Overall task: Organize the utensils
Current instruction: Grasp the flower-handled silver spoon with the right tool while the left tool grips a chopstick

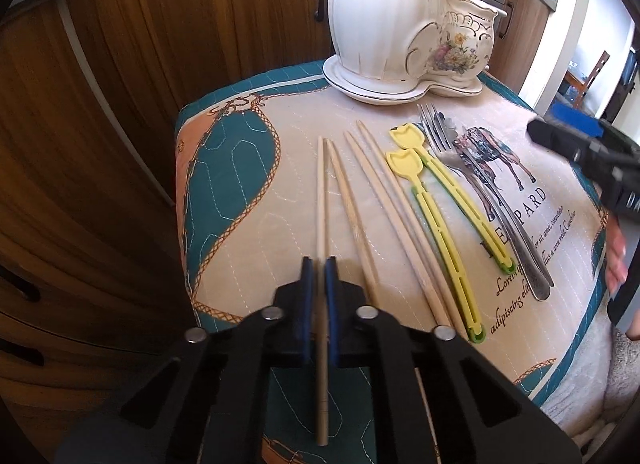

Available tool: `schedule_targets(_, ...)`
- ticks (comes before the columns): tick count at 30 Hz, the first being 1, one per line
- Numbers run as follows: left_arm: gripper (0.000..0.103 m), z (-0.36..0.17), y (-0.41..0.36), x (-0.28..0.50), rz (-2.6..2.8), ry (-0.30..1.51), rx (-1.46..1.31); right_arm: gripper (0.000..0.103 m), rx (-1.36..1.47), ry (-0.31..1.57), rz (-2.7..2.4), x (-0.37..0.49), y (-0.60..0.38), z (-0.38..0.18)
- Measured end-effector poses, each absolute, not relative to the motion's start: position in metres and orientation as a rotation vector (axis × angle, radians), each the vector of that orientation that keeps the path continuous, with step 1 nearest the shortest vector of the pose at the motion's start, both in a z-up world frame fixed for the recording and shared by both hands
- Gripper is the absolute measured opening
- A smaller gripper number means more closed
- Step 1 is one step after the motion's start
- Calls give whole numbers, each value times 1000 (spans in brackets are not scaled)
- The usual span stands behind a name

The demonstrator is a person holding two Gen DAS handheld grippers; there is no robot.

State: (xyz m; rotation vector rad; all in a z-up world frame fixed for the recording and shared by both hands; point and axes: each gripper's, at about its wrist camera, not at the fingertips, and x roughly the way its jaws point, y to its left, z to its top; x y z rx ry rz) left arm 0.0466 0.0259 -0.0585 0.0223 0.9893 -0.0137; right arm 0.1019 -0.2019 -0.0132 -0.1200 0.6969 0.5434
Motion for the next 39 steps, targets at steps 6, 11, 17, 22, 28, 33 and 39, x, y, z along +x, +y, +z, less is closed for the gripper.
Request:
schedule_targets(6,4,-58,29,44,-13,968,6,63,-172,784,554,105,-188,-30)
schedule_targets(11,4,-58,30,45,-23,954,-3,43,-220,808,607,99,-175,-35)
schedule_targets(17,4,-58,32,45,-35,942,-9,28,-294,829,602,94,-163,-43)
schedule_targets(22,4,-60,34,44,-45,936,-21,25,-301,846,619,92,-159,-45)
schedule_targets(28,4,-60,36,44,-53,933,-35,7,-179,893,670,102,-171,-46)
schedule_targets(33,4,-61,36,44,-53,932,-39,4,-138,872,667,100,-179,-39)
schedule_targets(39,4,-58,37,43,-45,925,-40,3,-124,838,650,96,-190,-31)
